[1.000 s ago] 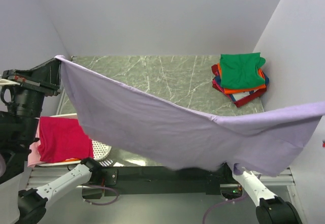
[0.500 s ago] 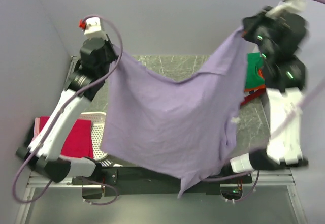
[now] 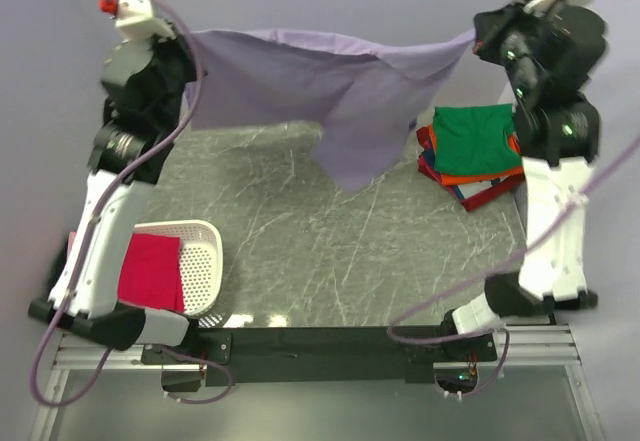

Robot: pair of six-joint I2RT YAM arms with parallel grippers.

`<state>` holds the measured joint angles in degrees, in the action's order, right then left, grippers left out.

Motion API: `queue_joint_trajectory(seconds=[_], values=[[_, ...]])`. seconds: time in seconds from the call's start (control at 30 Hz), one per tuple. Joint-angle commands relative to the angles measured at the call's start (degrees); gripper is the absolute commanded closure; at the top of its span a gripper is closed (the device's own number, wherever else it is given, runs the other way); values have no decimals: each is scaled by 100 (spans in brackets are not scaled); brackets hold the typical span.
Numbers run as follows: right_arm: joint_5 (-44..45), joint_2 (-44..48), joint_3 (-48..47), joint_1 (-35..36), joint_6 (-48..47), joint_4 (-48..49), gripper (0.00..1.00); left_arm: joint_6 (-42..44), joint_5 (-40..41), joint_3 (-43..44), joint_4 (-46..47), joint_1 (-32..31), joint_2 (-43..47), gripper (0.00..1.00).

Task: Fold and stack the t-shirts
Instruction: Flatten the tshirt out

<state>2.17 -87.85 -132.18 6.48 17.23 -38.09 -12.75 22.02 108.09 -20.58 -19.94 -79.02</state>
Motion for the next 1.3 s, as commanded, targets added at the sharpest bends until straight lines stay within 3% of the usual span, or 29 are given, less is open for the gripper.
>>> queue_joint_trajectory(seconds=[0.0,0.13,0.3,0.47,0.7,0.83,1.07,1.2,1.27], values=[[20,1127,392,-50,-106,697,100,-43,-487,-288,344,17,738,99],[29,1946,851,-42,-185,715,100,-210,-909,-587,177,8,1466,99],[116,2781,747,-50,-291,495,100,-350,-1393,-588,-226,-1,2048,99],[222,3011,-60,-42,-387,109,100,-543,-1771,-316,-420,-9,2470,99],[512,3266,-229,-42,-537,275,100,-790,-2061,-368,-438,-9,2761,100],[538,3117,-81,-42,-537,293,100,-843,-1808,-788,-438,-9,2638,99],[740,2757,1842,-24,-441,1056,100,-843,-1132,-2019,-104,-18,1901,99],[662,1756,2371,-42,-317,1426,100,-860,-244,-2336,88,113,770,100],[591,1056,2512,-50,-230,1584,100,-904,-285,-2372,168,349,302,99]])
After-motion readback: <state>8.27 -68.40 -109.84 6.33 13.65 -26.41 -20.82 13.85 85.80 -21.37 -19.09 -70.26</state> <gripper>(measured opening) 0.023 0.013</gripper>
